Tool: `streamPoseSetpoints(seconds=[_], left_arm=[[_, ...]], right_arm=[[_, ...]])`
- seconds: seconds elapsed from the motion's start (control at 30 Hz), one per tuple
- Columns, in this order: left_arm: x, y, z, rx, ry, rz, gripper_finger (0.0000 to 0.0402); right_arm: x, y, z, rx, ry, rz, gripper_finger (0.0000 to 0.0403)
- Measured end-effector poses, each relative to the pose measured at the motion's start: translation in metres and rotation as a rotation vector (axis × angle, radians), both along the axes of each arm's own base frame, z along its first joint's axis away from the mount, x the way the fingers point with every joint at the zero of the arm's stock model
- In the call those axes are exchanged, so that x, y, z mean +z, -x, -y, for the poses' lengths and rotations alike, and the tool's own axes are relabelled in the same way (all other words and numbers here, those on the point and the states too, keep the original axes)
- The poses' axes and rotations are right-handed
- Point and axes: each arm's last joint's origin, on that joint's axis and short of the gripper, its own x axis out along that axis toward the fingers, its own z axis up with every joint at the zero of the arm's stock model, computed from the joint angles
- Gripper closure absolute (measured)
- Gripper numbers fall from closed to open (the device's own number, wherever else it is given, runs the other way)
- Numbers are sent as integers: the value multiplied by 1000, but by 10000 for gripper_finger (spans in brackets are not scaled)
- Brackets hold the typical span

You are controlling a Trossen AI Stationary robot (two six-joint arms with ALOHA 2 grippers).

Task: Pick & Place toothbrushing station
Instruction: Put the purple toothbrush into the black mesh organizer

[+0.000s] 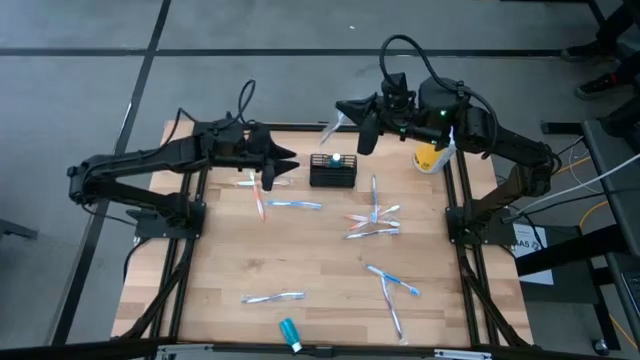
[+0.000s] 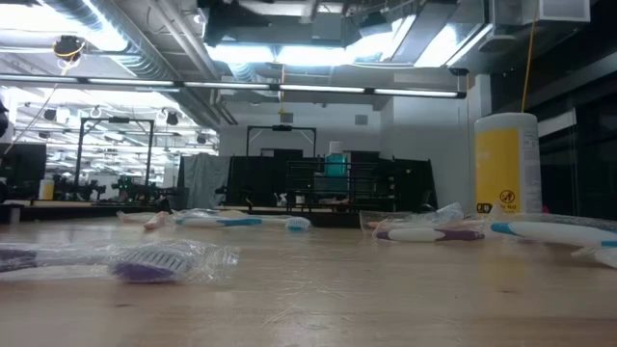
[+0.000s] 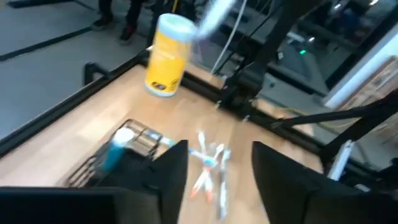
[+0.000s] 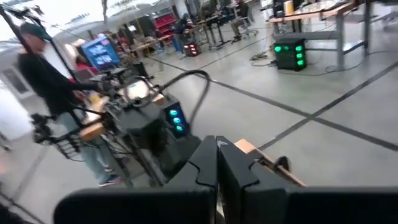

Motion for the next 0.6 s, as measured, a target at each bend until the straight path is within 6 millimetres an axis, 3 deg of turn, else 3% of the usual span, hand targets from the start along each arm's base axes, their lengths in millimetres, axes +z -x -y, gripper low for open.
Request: streamPoseSetpoints(seconds=[0.2,0.4,0.6], left_arm=[[19,32,5,73,-68,57,189],[40,67,14,118,-97,181,204],[47,80,25,72,-116,234,227]], right_arm=[[-15,4,2,-76,10,-169,402],[-31,10,4,-113,12,-342,402],[-58,6,11,-72,39,-441,403]])
